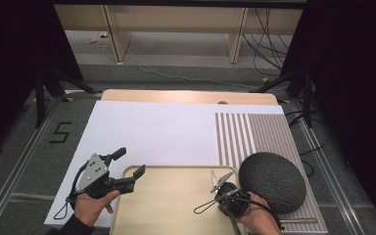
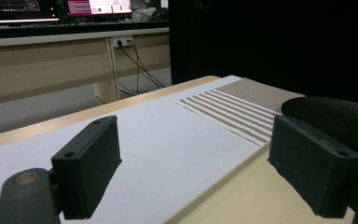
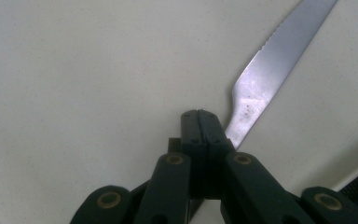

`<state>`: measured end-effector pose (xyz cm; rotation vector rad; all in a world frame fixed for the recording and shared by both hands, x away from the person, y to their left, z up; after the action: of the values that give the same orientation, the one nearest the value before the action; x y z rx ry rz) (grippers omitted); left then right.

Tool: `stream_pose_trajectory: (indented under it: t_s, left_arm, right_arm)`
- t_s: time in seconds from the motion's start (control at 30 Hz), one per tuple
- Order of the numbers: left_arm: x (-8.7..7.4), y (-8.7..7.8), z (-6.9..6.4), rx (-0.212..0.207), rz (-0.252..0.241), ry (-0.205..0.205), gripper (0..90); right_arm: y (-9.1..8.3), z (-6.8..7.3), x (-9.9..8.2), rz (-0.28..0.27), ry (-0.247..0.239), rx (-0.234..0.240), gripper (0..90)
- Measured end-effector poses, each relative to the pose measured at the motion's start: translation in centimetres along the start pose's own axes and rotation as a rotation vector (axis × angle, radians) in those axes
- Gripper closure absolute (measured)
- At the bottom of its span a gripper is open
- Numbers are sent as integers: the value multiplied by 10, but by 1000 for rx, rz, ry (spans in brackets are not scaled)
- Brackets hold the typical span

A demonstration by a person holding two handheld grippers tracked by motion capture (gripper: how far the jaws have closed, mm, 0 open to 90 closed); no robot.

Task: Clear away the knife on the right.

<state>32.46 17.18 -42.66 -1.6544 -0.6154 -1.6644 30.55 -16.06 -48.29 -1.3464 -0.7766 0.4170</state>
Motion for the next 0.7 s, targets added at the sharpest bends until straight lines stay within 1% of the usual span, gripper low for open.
stream_pose_trajectory:
  t_s: [0.07, 0.1, 0.13, 0.17, 0.2, 0.37, 0.4, 0.6, 0.63, 0.7]
  left_arm:
    - [0, 0, 0, 0, -1, -1, 161]
    - [0, 0, 0, 0, -1, 0, 161]
    - [0, 0, 0, 0, -1, -1, 161]
    - [0, 0, 0, 0, -1, -1, 161]
    - [0, 0, 0, 0, 0, 1, 161]
    - [0, 0, 0, 0, 0, 0, 161]
    - [0, 0, 0, 0, 0, 0, 161]
    - [0, 0, 0, 0, -1, -1, 161]
    - [0, 0, 0, 0, -2, -2, 161]
    - [0, 0, 1, 0, -1, -2, 161]
  right_arm:
    - [-1, -2, -1, 4, 9, 0, 900]
    - [-1, -3, -2, -1, 3, -1, 900]
    - [-1, -3, -3, 6, 13, -2, 900]
    - [-1, -5, -3, 2, 8, -3, 900]
    - [-2, -5, -4, 7, 20, -1, 900]
    - [-3, -8, -8, 15, 33, 0, 900]
    - [-3, -9, -8, 11, 29, 2, 900]
    - [-4, -9, -10, 21, 39, 6, 900]
    - [-4, -10, -10, 19, 35, 5, 900]
    - [-4, -10, -11, 21, 42, 4, 900]
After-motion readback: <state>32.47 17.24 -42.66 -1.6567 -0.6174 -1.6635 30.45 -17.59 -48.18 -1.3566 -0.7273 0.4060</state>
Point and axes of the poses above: each handheld gripper's, and its own axes: y roughly forward along the jaws, x roughly out of its top, z roughly to its left, the point moved 3 cm from there along y, roughly forward along the jaws, and after that the axes turned 6 degrees about y, right-handed, at the moved point
